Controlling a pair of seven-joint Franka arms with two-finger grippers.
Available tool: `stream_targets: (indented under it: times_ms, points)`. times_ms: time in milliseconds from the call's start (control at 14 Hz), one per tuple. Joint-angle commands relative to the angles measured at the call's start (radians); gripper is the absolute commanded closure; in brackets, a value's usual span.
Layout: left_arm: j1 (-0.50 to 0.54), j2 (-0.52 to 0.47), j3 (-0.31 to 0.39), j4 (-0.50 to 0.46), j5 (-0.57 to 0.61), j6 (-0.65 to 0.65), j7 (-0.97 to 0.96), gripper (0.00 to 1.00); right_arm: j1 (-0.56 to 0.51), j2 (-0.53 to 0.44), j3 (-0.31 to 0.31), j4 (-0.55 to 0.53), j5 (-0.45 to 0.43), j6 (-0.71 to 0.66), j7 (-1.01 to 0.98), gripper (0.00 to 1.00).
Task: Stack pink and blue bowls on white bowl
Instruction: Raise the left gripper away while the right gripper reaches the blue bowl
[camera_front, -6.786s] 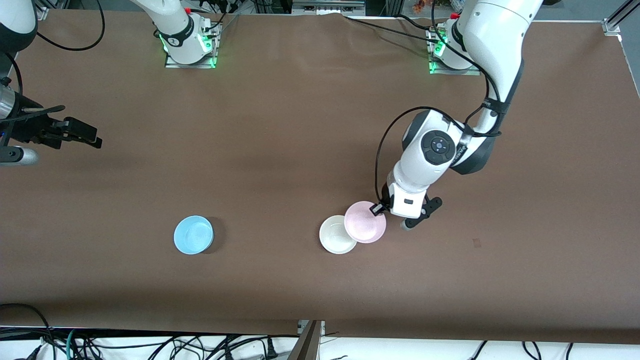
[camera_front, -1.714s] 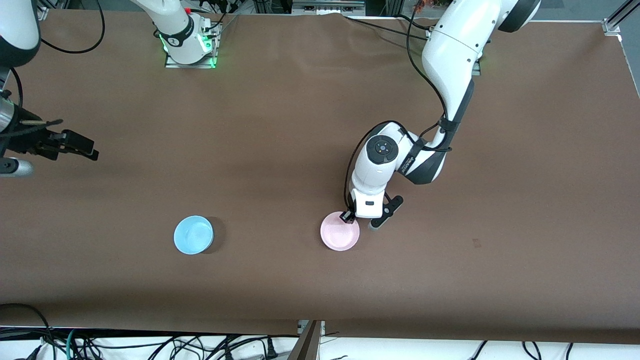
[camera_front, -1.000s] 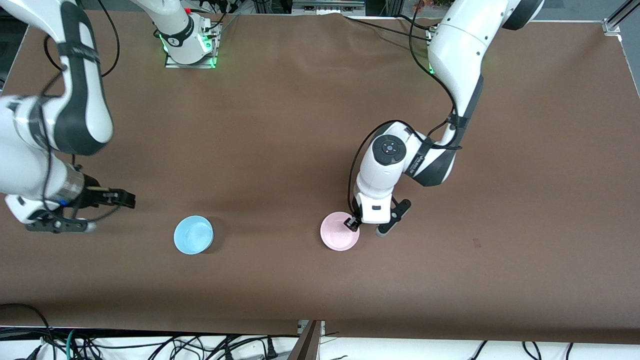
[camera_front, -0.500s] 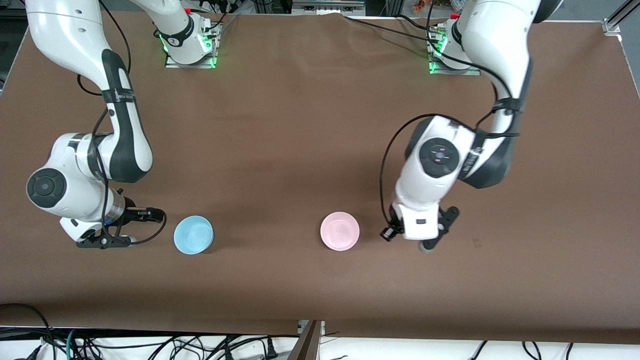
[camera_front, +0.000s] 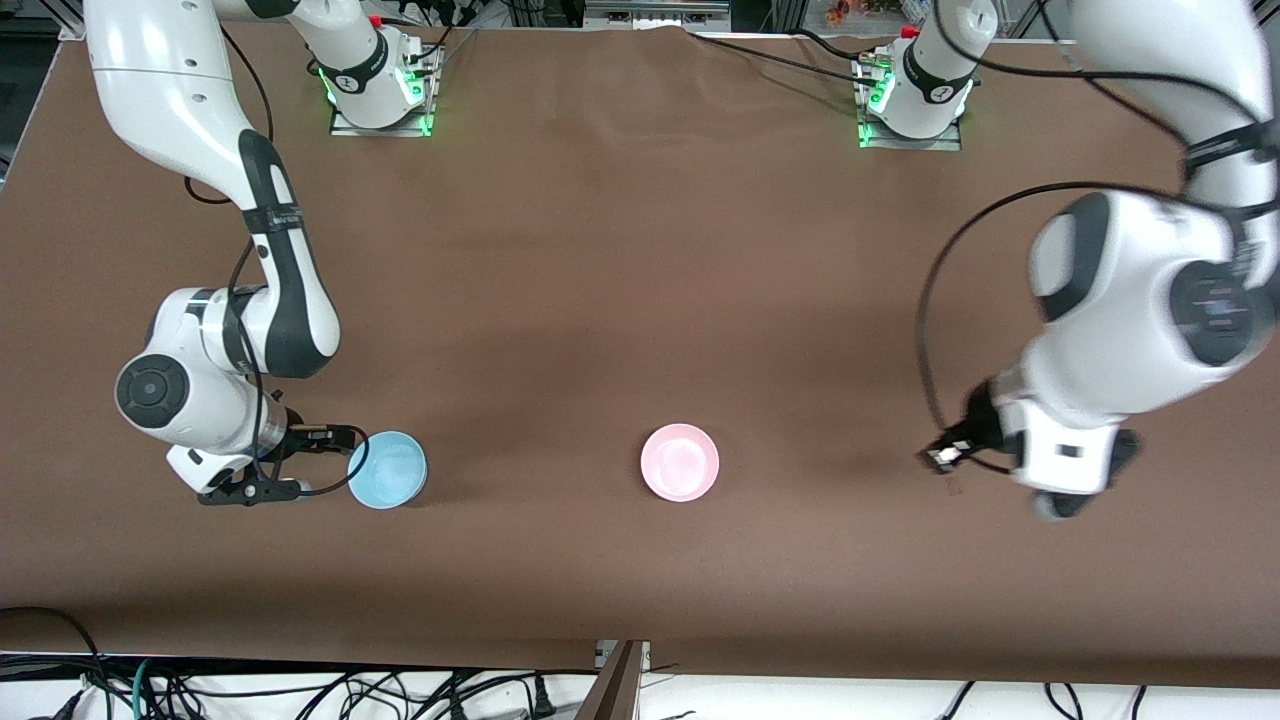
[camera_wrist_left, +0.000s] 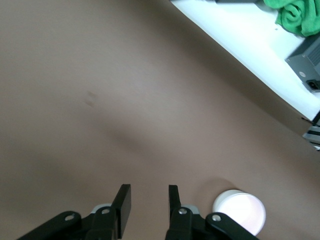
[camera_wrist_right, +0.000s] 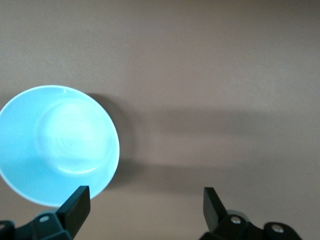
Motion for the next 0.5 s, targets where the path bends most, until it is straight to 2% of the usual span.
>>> stream_targets:
  times_ms: [0, 214, 429]
  points:
    - [0.089, -0.052, -0.013, -0.02, -0.025, -0.06, 0.185, 0.62, -0.01, 0.049, 0.003, 0.012, 0.033, 0.084, -0.034, 0.0]
    - [0.178, -0.082, -0.01, -0.037, -0.042, -0.121, 0.389, 0.62, -0.009, 0.066, 0.002, 0.012, 0.099, 0.1, -0.038, 0.0]
    - [0.212, -0.122, -0.002, -0.095, -0.028, -0.152, 0.535, 0.61, -0.007, 0.079, 0.002, 0.012, 0.118, 0.102, -0.035, 0.0]
